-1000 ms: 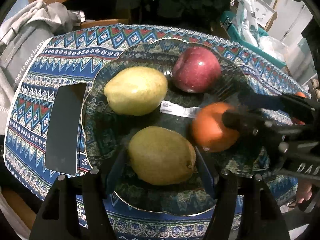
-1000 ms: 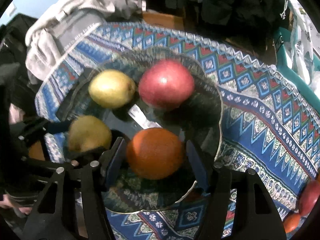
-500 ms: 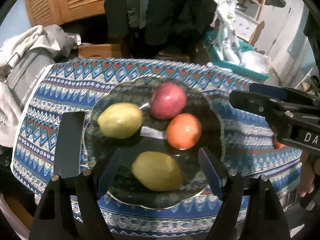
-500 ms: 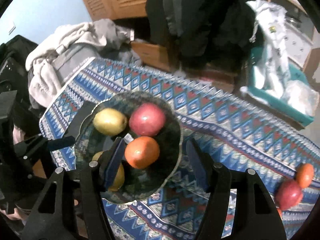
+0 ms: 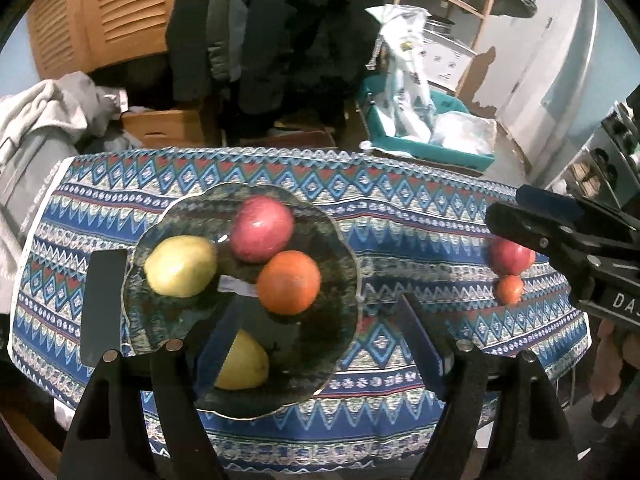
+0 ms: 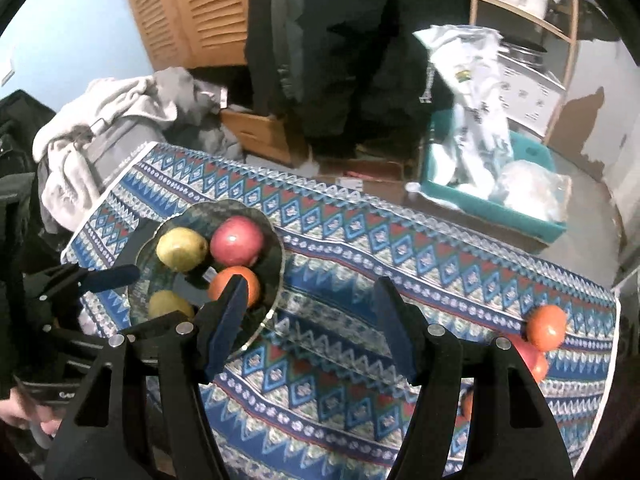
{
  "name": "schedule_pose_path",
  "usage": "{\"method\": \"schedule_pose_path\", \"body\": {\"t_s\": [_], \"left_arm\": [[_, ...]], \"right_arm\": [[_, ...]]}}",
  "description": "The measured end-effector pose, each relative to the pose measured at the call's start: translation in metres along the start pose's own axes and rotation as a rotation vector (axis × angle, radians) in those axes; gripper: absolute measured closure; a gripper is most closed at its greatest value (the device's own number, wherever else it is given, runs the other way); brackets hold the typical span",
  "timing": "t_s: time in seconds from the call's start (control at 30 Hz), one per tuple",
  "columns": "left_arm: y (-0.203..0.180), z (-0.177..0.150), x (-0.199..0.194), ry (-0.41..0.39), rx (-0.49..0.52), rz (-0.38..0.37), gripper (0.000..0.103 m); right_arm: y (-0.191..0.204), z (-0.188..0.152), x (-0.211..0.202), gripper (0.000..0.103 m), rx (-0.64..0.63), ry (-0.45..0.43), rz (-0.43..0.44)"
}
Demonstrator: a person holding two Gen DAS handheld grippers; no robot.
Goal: Organize fruits
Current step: 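Open both tools and withdraw them from the bowl toward the remaining fruit, then move the left tool to the red apple while the right tool approaches a large orange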
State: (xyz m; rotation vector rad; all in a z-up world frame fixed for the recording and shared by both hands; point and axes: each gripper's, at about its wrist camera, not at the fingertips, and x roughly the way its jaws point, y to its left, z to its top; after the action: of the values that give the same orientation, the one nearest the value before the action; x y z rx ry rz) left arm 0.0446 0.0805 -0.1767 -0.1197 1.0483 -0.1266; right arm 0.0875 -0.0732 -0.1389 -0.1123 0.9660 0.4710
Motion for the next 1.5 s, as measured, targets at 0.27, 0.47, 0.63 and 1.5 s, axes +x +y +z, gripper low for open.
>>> {"method": "schedule_pose_path", "body": {"t_s": [0.27, 0.47, 0.63, 1.5], "left_arm": [[-0.028, 0.000, 0.001, 0.013, 0.047, -0.027, 0.022], [-0.050, -0.001, 0.005, 0.021, 0.090, -0.036, 0.022], [-0.071, 0.001, 0.012, 0.032, 0.128, -0.044, 0.022], [-0.144, -0.006, 0.090, 0.159, 0.313, -0.016, 0.022]], "right_arm": [[-0.026, -0.017, -0.018, 0.034, 0.032, -0.003, -0.043], [-0.045, -0.028, -0.024, 0.034, 0.051, -0.003, -0.059], [-0.063, -0.040, -0.024, 0.034, 0.081, 0.005, -0.072], [-0.173, -0.117, 0.033, 0.034, 0.247, 0.194, -0.129]]}}
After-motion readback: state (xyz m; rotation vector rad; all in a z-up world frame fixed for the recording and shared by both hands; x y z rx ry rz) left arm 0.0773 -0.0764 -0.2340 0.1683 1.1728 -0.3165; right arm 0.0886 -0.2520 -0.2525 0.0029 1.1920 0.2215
